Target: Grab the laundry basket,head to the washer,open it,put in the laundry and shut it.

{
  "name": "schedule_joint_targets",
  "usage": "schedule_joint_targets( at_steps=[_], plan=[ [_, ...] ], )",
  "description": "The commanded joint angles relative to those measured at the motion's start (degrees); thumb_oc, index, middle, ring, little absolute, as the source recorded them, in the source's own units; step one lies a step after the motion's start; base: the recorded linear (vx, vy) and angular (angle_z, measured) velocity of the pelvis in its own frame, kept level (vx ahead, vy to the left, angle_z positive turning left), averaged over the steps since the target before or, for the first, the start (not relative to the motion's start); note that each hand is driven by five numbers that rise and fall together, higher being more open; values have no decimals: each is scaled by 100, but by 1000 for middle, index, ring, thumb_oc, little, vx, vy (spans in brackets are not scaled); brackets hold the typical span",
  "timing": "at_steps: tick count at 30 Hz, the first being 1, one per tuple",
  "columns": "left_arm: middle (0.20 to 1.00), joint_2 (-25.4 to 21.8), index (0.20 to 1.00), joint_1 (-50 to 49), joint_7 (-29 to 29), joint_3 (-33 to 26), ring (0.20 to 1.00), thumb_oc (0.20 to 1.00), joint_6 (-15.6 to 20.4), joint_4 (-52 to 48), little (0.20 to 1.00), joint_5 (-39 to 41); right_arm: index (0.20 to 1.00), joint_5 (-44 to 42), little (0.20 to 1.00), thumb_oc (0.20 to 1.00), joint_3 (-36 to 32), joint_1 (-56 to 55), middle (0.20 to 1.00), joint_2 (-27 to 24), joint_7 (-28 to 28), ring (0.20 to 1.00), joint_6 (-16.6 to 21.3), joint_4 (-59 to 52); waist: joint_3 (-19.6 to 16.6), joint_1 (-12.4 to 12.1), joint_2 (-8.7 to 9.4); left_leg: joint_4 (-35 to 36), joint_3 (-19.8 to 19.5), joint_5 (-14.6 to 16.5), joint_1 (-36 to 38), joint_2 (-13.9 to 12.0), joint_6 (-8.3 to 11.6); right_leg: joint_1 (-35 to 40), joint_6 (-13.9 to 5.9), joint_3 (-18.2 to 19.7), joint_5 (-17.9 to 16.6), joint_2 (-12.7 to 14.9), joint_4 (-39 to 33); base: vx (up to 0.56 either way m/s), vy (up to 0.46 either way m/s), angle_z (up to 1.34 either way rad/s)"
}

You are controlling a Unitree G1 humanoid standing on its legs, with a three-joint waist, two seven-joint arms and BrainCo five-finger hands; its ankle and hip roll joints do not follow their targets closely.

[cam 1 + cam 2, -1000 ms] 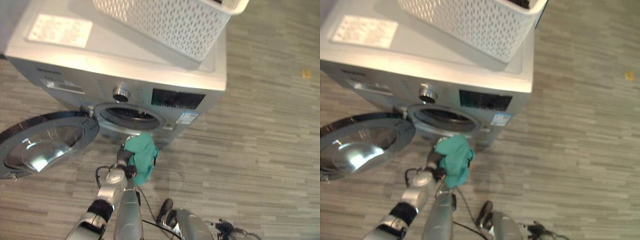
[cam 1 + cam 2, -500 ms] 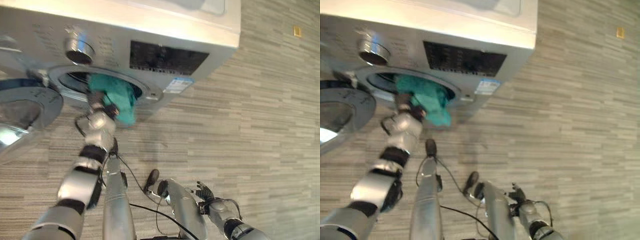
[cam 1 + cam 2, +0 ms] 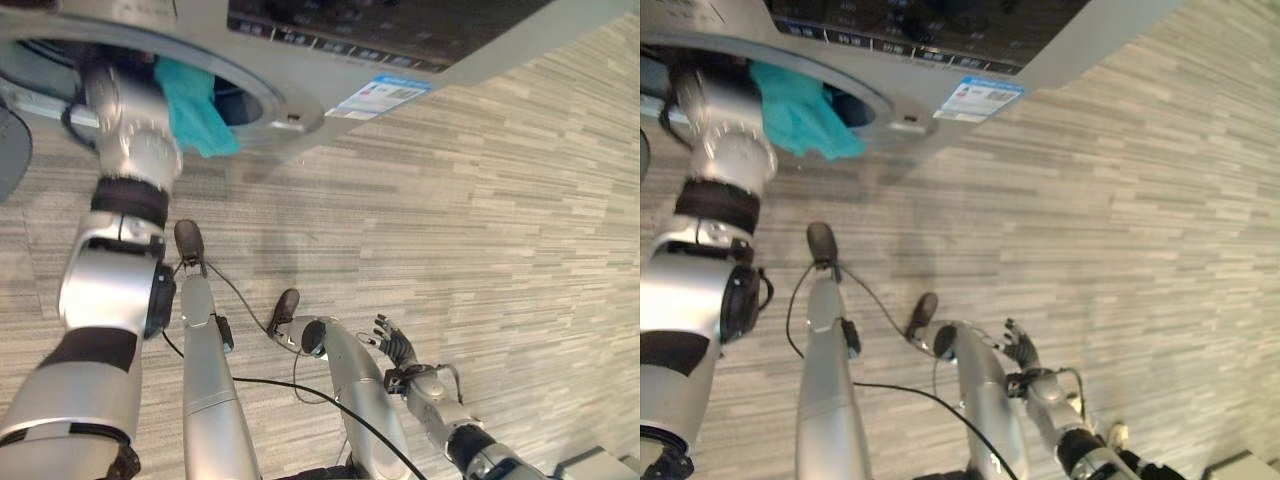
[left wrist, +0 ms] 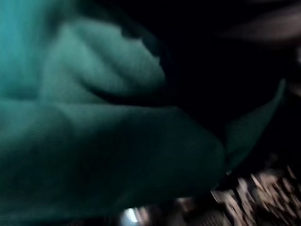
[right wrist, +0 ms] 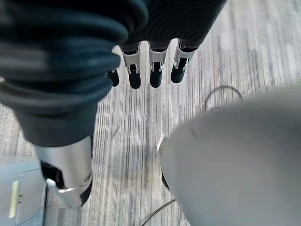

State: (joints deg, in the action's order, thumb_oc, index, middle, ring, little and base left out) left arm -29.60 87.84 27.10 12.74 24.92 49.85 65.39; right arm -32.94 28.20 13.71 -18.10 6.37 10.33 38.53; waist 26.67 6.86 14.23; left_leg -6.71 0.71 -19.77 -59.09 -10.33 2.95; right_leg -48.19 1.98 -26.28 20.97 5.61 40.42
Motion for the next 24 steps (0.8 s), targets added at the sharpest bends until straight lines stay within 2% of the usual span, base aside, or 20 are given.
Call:
schedule_joint_targets(
  at_steps=[1,4,7,8,9,10,11,12,13,14,15,16,17,18,20,21,22,24],
  plan=[
    [200,-228,200,1556,136,664,200,200,334,-433,200,-356,1000,-79,1000,1000,-438,-335,1000,-487,63,1000,22,-761,-23,193,-124,-64,-109,514,-147,-93,321,150,-179,179,-319,-60,-737,48,-3,20],
    [200,-407,200,1683,168,771,200,200,341,-524,200,-446,1000,-7,1000,1000,-560,-434,1000,-663,52,1000,-14,-1204,-71,218,-160,-153,-152,549,-404,-59,289,-148,-202,211,-285,-9,-553,22,25,11],
    [200,-665,200,1431,-26,1146,200,200,-245,-51,200,-867,1000,137,1000,1000,-717,-599,1000,-836,23,1000,-49,-1490,-152,202,-315,-452,-172,661,-781,-29,218,-493,-193,285,-213,100,-229,23,49,0],
    [498,-742,498,1349,-216,1346,498,498,-501,173,498,-1059,1000,142,1000,1000,-760,-638,1000,-852,7,1000,-56,-1515,-176,198,-370,-544,-161,696,-883,-24,199,-590,-187,304,-190,146,-139,20,47,-8],
    [1000,-815,1000,1267,-412,1520,1000,1000,-714,362,1000,-1183,1000,149,1000,1000,-798,-666,1000,-861,-22,1000,-69,-1530,-193,188,-410,-602,-158,720,-956,-17,184,-650,-175,321,-174,177,-84,13,28,-10],
    [1000,-820,1000,1282,-444,1528,1000,1000,-724,389,1000,-1174,1000,150,1000,1000,-797,-673,1000,-855,-25,1000,-72,-1536,-210,192,-405,-617,-161,727,-977,-15,183,-669,-174,321,-169,182,-72,12,26,-9],
    [1000,-895,1000,1228,-758,1809,1000,1000,-1033,718,1000,-1308,1000,119,1000,1000,-857,-685,1000,-902,-63,1000,-88,-1557,-239,179,-462,-639,-146,735,-1035,-10,175,-727,-161,321,-151,210,-39,11,44,-5],
    [1000,-1073,1000,1300,-1227,2351,1000,1000,-1432,1129,1000,-1690,1000,77,1000,1000,-951,-689,1000,-965,-131,1000,-160,-1495,-295,151,-576,-626,-114,725,-1088,-4,172,-779,-154,320,-153,239,-53,11,47,-3],
    [1000,-1161,1000,1432,-1480,2686,1000,1000,-1625,1317,1000,-1992,1000,62,1000,1000,-997,-714,1000,-1005,-198,1000,-212,-1482,-326,129,-611,-583,-109,706,-1115,-14,176,-805,-152,310,-167,242,-79,5,32,-1],
    [1000,-1158,1000,1447,-1487,2697,1000,1000,-1623,1329,1000,-1988,1000,62,1000,1000,-999,-710,1000,-999,-198,1000,-213,-1482,-324,125,-606,-582,-109,705,-1118,-14,176,-808,-152,310,-167,241,-80,0,0,0],
    [1000,-1255,1000,1522,-1794,3065,1000,1000,-1859,1550,1000,-2533,1000,42,1000,1000,-1032,-755,1000,-1037,-294,1000,-273,-1463,-362,101,-652,-549,-104,684,-1124,-21,178,-816,-152,303,-175,232,-107,0,0,0],
    [1000,-1346,1000,1702,-2000,3542,1000,1000,-2095,2064,1000,-3541,1000,45,1000,1000,-1011,-780,1000,-1043,-459,1000,-371,-1302,-406,76,-681,-494,-80,651,-1094,-55,186,-797,-156,304,-217,204,-176,0,0,0],
    [1000,-1362,1000,1764,-2193,3777,1000,1000,-2218,2255,1000,-4090,1000,72,1000,1000,-996,-816,1000,-1081,-527,1000,-408,-1251,-423,76,-694,-472,-65,639,-1076,-67,191,-787,-164,309,-240,189,-199,0,0,0],
    [1000,-1348,1000,1800,-2215,3797,1000,1000,-2209,2290,1000,-4111,1000,73,1000,1000,-999,-808,1000,-1064,-531,1000,-407,-1247,-415,66,-674,-464,-60,636,-1067,-69,191,-782,-165,313,-245,186,-207,0,0,0],
    [1000,-1229,1000,1906,-2266,4292,1000,1000,-2429,2741,1000,-5284,1000,48,1000,1000,-900,-865,1000,-1125,-737,1000,-501,-1114,-481,74,-652,-406,-22,592,-979,-106,210,-736,-184,350,-332,120,-324,-24,1,3],
    [1000,-1154,1000,1949,-2266,4421,1000,1000,-2492,2852,1000,-5608,1000,50,1000,1000,-864,-868,1000,-1142,-796,1000,-513,-1061,-497,72,-633,-385,-11,575,-932,-123,216,-704,-186,369,-354,89,-372,0,0,0],
    [1000,-1152,1000,1952,-2267,4423,1000,1000,-2491,2854,1000,-5609,1000,50,1000,1000,-865,-867,1000,-1140,-796,1000,-513,-1059,-494,68,-630,-383,-8,575,-927,-125,216,-701,-186,371,-356,88,-374,0,0,0],
    [1000,-985,1000,2039,-2220,4744,1000,1000,-2599,2879,1000,-6387,1000,4,1000,1000,-783,-900,1000,-1187,-917,1000,-536,-1012,-538,90,-613,-338,39,534,-792,-160,236,-584,-205,409,-427,13,-503,-15,6,1]
  ],
)
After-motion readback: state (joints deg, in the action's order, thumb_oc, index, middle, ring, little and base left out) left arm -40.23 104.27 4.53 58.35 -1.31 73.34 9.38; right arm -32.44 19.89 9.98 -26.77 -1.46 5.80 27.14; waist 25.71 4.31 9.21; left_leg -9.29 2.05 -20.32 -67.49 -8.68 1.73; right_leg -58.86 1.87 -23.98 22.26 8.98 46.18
